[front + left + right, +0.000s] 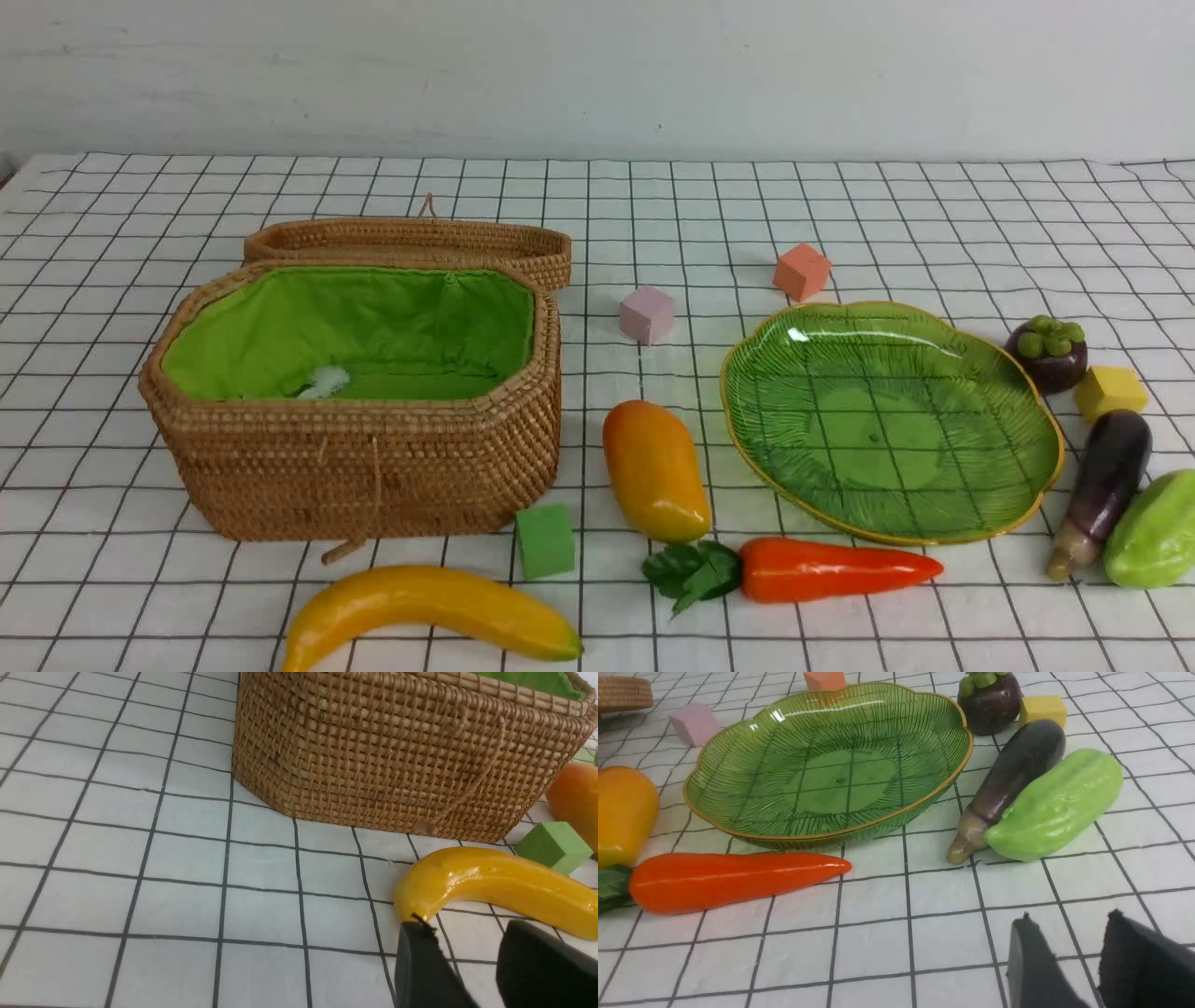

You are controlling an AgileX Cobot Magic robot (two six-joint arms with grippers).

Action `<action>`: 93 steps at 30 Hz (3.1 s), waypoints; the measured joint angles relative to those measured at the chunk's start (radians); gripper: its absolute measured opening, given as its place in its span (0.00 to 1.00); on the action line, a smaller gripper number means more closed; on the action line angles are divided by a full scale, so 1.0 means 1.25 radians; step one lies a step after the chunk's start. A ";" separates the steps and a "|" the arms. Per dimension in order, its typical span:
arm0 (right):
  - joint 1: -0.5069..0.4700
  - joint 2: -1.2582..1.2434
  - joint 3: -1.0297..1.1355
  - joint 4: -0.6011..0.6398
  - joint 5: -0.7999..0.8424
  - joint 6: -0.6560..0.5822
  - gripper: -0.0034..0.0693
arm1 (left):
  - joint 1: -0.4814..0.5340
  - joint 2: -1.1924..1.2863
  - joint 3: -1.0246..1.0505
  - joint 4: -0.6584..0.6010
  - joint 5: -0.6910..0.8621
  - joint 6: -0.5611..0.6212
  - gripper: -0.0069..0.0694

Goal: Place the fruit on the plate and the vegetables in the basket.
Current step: Use the left arm to grab a banana and put it into the right plate

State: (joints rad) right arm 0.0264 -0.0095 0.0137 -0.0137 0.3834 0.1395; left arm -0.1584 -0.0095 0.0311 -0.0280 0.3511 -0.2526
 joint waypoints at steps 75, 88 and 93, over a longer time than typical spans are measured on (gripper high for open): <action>0.276 0.160 -0.516 0.186 0.328 0.061 0.23 | -0.293 0.815 -0.686 -0.237 0.530 0.460 0.07; 0.551 0.298 -0.809 0.317 0.660 -0.139 0.18 | -0.407 1.082 -0.787 -0.065 0.422 0.602 0.17; 0.556 0.298 -0.810 0.293 0.666 -0.150 0.18 | -0.408 1.179 -0.790 -0.054 0.360 0.769 0.50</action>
State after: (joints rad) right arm 0.7213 0.3626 -0.9987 0.3525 1.2161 -0.0474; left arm -0.6678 1.4642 -0.9562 -0.0952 0.8005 0.7084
